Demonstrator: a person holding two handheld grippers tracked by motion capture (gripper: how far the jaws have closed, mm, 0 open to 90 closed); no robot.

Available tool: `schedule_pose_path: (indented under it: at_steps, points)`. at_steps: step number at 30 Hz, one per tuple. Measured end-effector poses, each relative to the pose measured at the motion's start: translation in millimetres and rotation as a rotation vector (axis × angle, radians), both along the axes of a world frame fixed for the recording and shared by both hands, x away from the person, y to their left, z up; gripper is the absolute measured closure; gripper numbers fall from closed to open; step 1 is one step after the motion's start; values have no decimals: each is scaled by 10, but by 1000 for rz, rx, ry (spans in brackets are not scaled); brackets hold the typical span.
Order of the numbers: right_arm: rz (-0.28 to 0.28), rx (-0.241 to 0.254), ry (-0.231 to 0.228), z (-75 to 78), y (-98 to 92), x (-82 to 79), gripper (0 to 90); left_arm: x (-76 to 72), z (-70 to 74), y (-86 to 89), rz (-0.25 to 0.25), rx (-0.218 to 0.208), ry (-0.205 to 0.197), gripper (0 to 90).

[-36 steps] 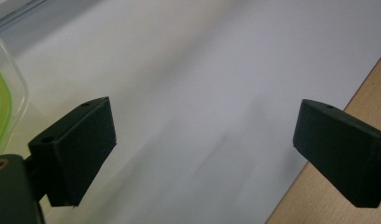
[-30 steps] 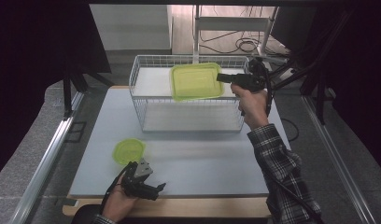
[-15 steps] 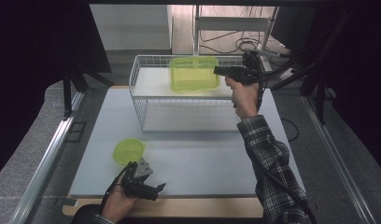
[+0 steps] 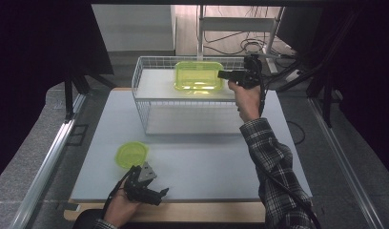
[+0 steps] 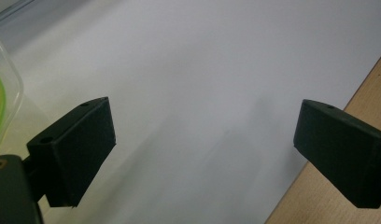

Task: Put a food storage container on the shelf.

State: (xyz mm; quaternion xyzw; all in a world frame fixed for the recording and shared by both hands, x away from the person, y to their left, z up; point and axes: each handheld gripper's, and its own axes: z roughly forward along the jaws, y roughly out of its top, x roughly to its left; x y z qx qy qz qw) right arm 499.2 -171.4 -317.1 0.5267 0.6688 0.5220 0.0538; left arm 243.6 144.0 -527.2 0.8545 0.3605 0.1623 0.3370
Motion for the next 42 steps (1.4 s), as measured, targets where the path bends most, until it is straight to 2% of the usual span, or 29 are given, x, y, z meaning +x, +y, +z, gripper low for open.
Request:
schedule_pose_path:
  at_steps: [4,8,15,17,22,26,30,38,42]
  points:
    - [-5,-58,-23,22,37,19,730,0,-4,-4,-1,3,2,52]
    - [3,-70,-18,19,41,51,716,0,-3,-5,-3,4,2,52]
    - [-2,-91,-14,-20,55,92,620,0,-7,-10,-7,6,6,52]
    - [-12,-155,-49,-3,70,83,607,1,-10,-12,-7,5,8,52]
    - [-13,-185,-55,25,88,77,581,-1,-5,-10,-7,3,5,52]
    - [-1,-178,-65,44,62,57,500,3,-1,-1,-4,-4,6,52]
    - [42,-166,-59,69,24,33,422,8,6,13,3,-26,3,49]
    - [108,-153,-74,108,-6,-86,318,18,17,68,12,-61,-20,28]
    - [127,-164,-85,98,-16,-145,279,24,18,84,16,-60,-25,22]
